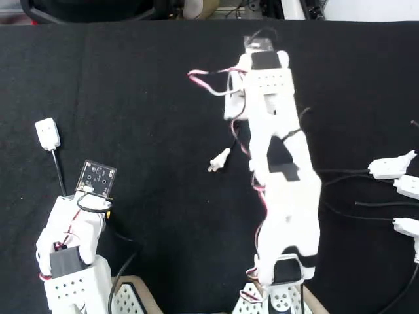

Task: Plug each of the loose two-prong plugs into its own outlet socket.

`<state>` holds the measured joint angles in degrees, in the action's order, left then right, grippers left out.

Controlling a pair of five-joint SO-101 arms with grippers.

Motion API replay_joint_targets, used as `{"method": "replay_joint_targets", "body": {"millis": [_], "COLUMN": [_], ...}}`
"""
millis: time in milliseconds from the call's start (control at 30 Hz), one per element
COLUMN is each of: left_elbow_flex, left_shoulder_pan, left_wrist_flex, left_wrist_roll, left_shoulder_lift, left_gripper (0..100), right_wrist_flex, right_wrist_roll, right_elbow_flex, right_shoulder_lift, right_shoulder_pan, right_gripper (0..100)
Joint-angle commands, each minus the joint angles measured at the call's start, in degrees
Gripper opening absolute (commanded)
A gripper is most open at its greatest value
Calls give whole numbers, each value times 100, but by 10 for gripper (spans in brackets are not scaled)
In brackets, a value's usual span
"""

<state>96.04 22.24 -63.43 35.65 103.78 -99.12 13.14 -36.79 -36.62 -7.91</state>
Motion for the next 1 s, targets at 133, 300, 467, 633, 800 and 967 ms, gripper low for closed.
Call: {"method": "replay_joint_targets", "body": {"millis": [133,300,467,633,800,967], "left_elbow_flex": [75,75,75,75,75,75], "left_shoulder_pan": [-13,-13,-13,-13,-13,-13], "left_wrist_flex": [-35,-35,-35,-35,-35,-44], "left_wrist_roll": [62,62,62,62,62,62], "left_shoulder_lift": [44,44,44,44,44,44], "left_gripper": [191,191,191,191,191,191], "right_wrist_flex": [457,1213,1459,1512,2013,2171], "right_wrist_roll": [1090,1723,2690,2892,2910,3068], "right_elbow_flex": [2536,2949,2976,2958,2967,2958], "right_shoulder_lift": [1587,1411,1262,1182,963,708], "right_shoulder_pan": [-273,-273,-281,-659,-932,-985], "right_gripper": [130,132,220,245,176,159]}}
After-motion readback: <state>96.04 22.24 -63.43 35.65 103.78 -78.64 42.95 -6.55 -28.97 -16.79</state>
